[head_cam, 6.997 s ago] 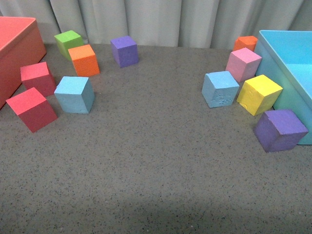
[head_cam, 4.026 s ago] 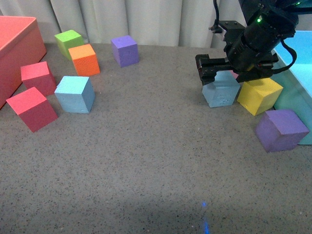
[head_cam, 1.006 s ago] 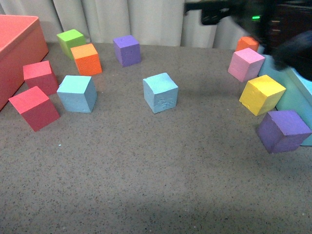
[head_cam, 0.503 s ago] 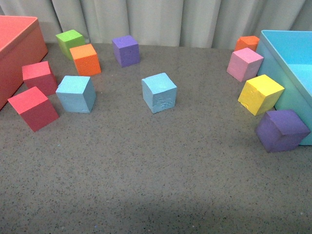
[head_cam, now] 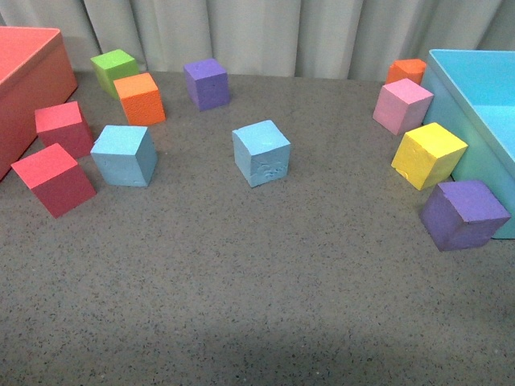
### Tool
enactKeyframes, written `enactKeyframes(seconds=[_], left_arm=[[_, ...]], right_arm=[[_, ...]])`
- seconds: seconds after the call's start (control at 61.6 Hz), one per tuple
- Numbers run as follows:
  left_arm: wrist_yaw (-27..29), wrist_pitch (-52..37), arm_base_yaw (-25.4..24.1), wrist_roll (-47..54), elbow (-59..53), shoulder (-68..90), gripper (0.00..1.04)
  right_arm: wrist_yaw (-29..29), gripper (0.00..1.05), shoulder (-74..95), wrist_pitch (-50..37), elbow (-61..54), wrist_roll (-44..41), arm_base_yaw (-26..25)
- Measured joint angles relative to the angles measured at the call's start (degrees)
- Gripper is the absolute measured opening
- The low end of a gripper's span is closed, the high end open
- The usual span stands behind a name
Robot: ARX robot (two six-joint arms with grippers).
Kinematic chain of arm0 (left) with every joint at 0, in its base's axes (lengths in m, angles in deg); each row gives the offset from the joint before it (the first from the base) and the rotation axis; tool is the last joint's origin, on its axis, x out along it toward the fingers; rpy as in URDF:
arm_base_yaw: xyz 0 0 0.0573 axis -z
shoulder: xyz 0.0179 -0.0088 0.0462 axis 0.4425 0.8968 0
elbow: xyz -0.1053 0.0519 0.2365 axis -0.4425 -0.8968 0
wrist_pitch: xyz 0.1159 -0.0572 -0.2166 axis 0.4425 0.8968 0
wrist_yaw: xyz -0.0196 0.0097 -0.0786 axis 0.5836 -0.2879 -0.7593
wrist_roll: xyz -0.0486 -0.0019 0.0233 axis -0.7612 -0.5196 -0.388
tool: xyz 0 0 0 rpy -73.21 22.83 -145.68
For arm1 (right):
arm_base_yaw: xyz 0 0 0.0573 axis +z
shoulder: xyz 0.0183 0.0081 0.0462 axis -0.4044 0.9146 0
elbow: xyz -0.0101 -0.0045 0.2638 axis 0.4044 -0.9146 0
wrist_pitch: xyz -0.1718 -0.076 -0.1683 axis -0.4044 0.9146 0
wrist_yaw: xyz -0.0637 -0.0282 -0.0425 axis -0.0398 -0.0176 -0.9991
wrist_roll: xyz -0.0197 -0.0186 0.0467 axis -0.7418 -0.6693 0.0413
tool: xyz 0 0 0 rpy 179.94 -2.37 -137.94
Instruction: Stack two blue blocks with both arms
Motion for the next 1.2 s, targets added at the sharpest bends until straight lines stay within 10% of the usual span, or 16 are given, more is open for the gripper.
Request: enactKeyframes(seconds=[1.201], left_arm=[[0.0, 0.0, 0.0, 0.0, 0.0, 0.0, 0.98]], right_arm=[[0.4, 0.01, -45.0, 39.6, -4.0, 0.0, -0.7]])
